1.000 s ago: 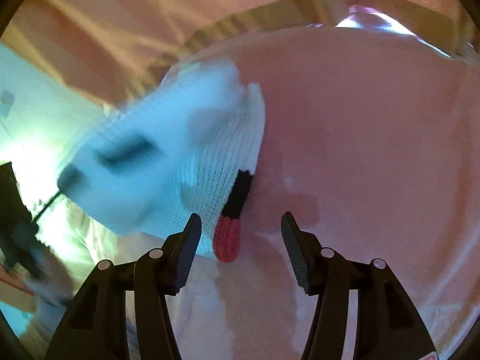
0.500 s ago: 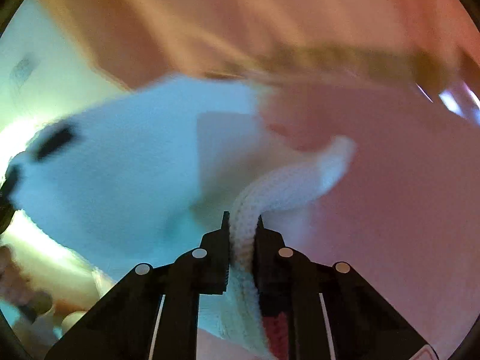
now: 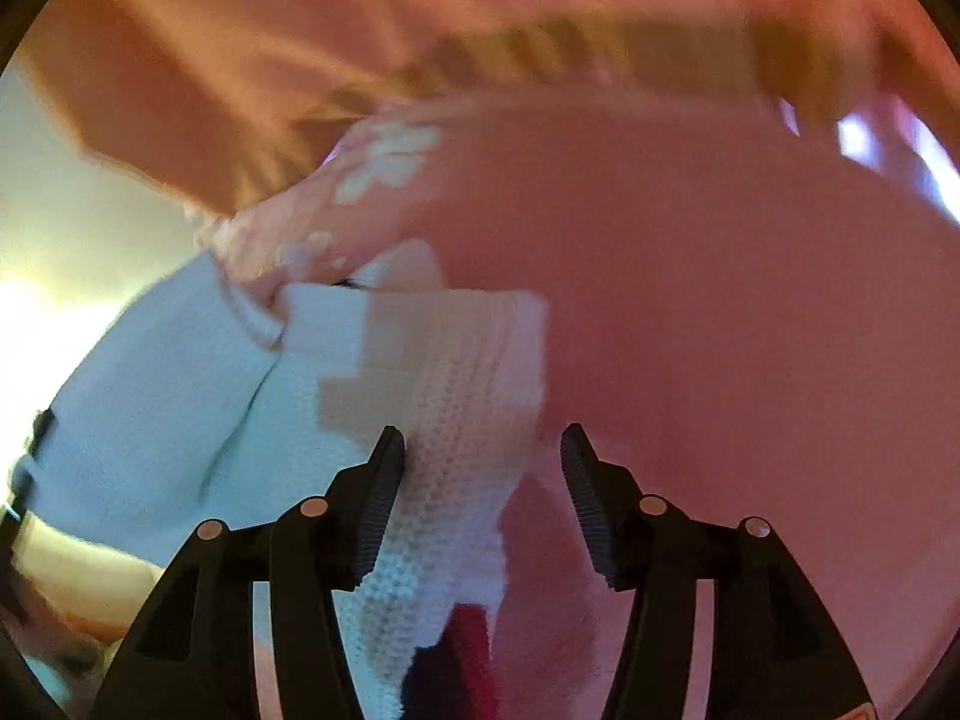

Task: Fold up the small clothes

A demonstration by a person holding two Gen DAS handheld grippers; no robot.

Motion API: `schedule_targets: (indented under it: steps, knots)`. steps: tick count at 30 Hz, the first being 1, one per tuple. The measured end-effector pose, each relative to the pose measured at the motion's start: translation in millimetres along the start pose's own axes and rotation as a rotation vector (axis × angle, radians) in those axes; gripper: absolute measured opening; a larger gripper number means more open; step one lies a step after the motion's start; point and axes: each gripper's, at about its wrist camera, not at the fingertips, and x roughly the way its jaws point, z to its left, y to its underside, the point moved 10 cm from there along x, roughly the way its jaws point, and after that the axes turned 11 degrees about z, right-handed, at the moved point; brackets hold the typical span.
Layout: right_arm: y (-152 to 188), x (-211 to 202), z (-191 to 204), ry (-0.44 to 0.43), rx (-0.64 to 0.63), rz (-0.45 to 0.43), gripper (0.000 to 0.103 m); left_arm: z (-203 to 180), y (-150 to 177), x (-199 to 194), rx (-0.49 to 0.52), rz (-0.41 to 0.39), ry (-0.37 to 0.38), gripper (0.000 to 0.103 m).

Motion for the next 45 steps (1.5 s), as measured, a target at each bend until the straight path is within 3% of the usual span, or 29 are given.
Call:
schedule_targets:
  steps: [2,5,11,12,13,16,19,21,22,24,26,28,31,33,36,40,43,45]
  knots:
    - [3,5,-13,-0.172,0.108,0.009,0.054,-3,-3,-2,0.007,-0.009,0.004,0.012]
    - [11,16,-19,-0.304,0.155,0.033,0.055,-3,-4,-1,0.008,-0.009,0.011,0.012]
    - [20,44,31,-0.287,0.023,0.085,0.053,-6,-3,2,0.022,-0.01,0.012,0.012]
    - [17,52,43,-0.252,-0.01,0.089,0.036,-7,-4,3,0.024,-0.008,0.015,0.012]
    - [15,56,53,-0.233,-0.032,0.092,0.028,-9,-5,4,0.028,-0.008,0.013,0.012]
    - [13,33,68,-0.108,-0.086,0.021,0.021,-14,-9,5,0.044,-0.006,0.014,0.012]
    - [24,-34,78,0.054,-0.149,-0.092,0.02,-32,-21,1,0.088,-0.017,0.03,0.012]
    - [41,-77,76,0.275,-0.17,-0.172,0.021,-54,-29,-2,0.139,-0.03,0.06,0.012]
    - [52,-92,68,0.341,-0.154,-0.191,0.023,-66,-31,1,0.161,-0.027,0.078,0.012]
    - [70,-85,36,0.407,-0.092,-0.125,0.028,-88,-26,11,0.195,-0.003,0.12,0.013]
    - [84,-56,-13,0.405,0.002,-0.013,0.032,-108,-13,31,0.212,0.041,0.163,0.013]
    - [94,-58,-50,0.466,0.085,-0.008,0.035,-120,-2,44,0.227,0.067,0.177,0.013]
    - [90,-98,-44,0.366,0.124,-0.124,0.038,-132,11,50,0.237,0.092,0.209,0.013]
    - [78,-110,-9,0.262,0.059,-0.16,0.051,-141,14,48,0.264,0.086,0.213,0.013]
    - [61,-120,29,0.159,-0.015,-0.194,0.051,-162,12,48,0.301,0.092,0.224,0.012]
    - [48,-137,26,0.134,-0.013,-0.265,0.055,-233,6,51,0.403,0.08,0.282,0.012]
    - [65,-152,2,0.149,-0.003,-0.273,0.065,-295,61,101,0.506,0.238,0.338,0.013]
    - [85,-154,-12,0.16,0.016,-0.258,0.065,-308,113,147,0.58,0.376,0.307,0.014]
